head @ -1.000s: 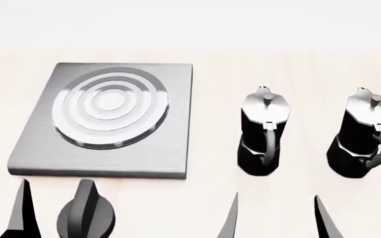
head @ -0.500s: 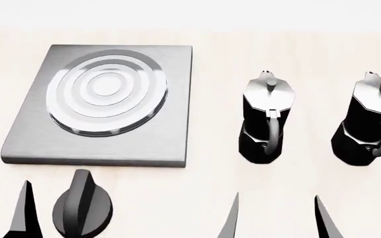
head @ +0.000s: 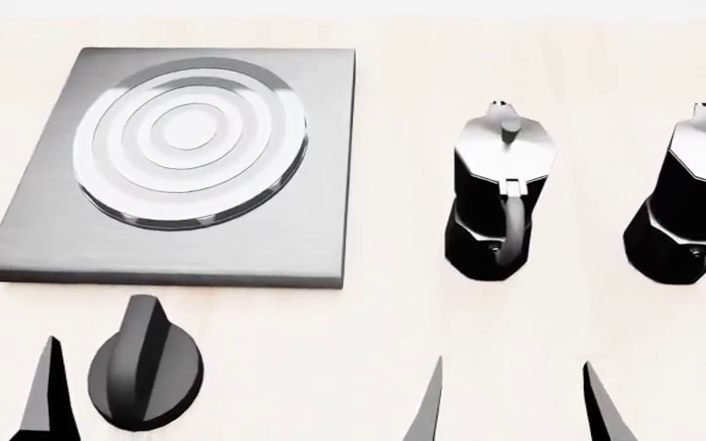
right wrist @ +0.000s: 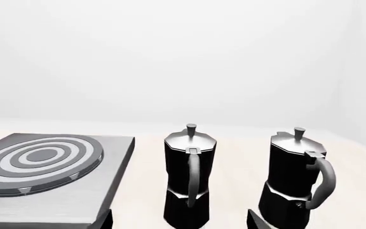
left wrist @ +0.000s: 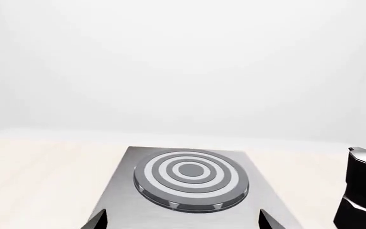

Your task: Turn off the stove.

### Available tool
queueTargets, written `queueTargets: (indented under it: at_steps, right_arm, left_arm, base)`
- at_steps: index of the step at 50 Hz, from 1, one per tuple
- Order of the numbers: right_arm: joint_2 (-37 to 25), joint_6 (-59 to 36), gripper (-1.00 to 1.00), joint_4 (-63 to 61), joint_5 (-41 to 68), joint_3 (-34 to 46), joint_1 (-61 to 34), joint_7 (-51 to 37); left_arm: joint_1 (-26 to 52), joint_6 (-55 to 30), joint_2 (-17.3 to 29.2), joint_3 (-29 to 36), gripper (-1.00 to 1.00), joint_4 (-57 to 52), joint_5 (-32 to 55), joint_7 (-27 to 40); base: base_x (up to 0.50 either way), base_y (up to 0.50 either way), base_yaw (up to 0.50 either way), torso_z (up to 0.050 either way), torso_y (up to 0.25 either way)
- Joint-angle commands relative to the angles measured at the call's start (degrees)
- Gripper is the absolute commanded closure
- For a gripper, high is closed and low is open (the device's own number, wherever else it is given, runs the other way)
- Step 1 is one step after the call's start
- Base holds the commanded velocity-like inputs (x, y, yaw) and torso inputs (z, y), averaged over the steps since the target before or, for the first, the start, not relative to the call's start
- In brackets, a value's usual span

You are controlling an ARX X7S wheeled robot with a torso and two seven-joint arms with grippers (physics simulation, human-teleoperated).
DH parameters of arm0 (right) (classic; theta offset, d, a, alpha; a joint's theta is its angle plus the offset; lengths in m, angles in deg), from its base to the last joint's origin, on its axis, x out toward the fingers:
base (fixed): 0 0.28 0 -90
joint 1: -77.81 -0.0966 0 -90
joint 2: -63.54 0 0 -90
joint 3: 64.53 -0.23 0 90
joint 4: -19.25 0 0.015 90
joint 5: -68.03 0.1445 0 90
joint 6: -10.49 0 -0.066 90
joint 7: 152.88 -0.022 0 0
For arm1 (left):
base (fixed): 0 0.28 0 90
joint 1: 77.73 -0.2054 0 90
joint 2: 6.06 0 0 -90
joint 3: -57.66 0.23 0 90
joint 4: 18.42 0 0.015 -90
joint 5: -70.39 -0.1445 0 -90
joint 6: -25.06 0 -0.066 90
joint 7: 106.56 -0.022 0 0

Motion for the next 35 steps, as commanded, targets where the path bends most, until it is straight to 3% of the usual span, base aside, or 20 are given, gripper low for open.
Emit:
queueTargets:
  at_steps: [1, 21, 35]
  right_arm:
    - [-0.2, 0.1, -1.0, 0.0, 0.2, 0.1, -0.1, -0.2]
    - [-0.6, 0.4, -1.0, -0.1, 0.5, 0.1, 0.0, -0.7]
    - [-0.8, 0.7, -1.0, 0.4, 0.8, 0.4, -0.1, -0.8]
  left_arm:
    - [0.1, 0.0, 0.1, 0.2, -1.0, 0.0, 0.0, 0.2]
    - [0.3, -0.1, 0.5, 0.8, -1.0, 0.3, 0.2, 0.2]
    - [0.2, 0.5, 0.2, 1.3, -1.0, 0.5, -0.8, 0.9]
  base:
    - [0.0, 0.0, 0.0, 0.0, -0.076]
    - [0.0, 0.0, 0.0, 0.0, -0.07]
    - [0.0, 0.0, 0.0, 0.0, -0.005]
